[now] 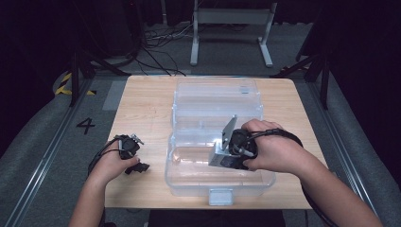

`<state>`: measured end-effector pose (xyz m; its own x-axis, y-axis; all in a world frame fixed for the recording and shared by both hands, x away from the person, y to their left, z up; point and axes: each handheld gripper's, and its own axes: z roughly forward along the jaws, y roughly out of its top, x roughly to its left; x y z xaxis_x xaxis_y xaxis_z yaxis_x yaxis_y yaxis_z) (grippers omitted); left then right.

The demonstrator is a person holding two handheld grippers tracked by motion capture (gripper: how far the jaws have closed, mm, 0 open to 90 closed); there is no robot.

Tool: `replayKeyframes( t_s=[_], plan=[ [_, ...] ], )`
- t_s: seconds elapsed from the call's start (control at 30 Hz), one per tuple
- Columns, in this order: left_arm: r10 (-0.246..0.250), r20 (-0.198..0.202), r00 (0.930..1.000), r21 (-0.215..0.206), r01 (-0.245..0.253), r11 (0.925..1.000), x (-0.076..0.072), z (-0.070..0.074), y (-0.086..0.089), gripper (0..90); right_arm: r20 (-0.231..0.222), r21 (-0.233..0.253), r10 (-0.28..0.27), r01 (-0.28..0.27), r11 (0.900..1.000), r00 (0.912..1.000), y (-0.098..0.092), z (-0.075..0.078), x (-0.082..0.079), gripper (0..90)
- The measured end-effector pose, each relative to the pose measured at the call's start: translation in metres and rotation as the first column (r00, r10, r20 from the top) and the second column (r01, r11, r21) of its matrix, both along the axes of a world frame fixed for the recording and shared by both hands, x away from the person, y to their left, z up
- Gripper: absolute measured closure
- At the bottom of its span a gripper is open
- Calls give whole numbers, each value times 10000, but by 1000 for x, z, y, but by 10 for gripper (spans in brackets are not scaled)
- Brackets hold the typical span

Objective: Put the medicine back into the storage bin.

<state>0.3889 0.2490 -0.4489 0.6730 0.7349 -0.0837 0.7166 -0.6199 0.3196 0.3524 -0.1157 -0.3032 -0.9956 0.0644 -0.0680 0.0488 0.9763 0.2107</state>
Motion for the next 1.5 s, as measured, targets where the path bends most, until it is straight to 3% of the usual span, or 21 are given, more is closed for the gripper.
replayKeyframes(
  t_s=[0.43,0.77,0.97,1.5],
  plan=[
    [-12,-46,10000,-19,12,10000,0,-1,-1,182,-334,-265,657,-666,9974,9973,23,-41,-2,566],
    [-25,22,10000,-27,26,10000,0,-1,-1,183,-558,-621,668,-702,9956,9962,35,-66,-3,566],
    [-81,261,9996,-183,86,9998,0,4,-2,189,-608,-994,735,-793,9919,9954,44,-83,-1,566],
    [-133,331,9994,-132,137,9998,0,6,-1,189,-796,-1156,820,-910,9891,9934,49,-106,3,565]
  ],
)
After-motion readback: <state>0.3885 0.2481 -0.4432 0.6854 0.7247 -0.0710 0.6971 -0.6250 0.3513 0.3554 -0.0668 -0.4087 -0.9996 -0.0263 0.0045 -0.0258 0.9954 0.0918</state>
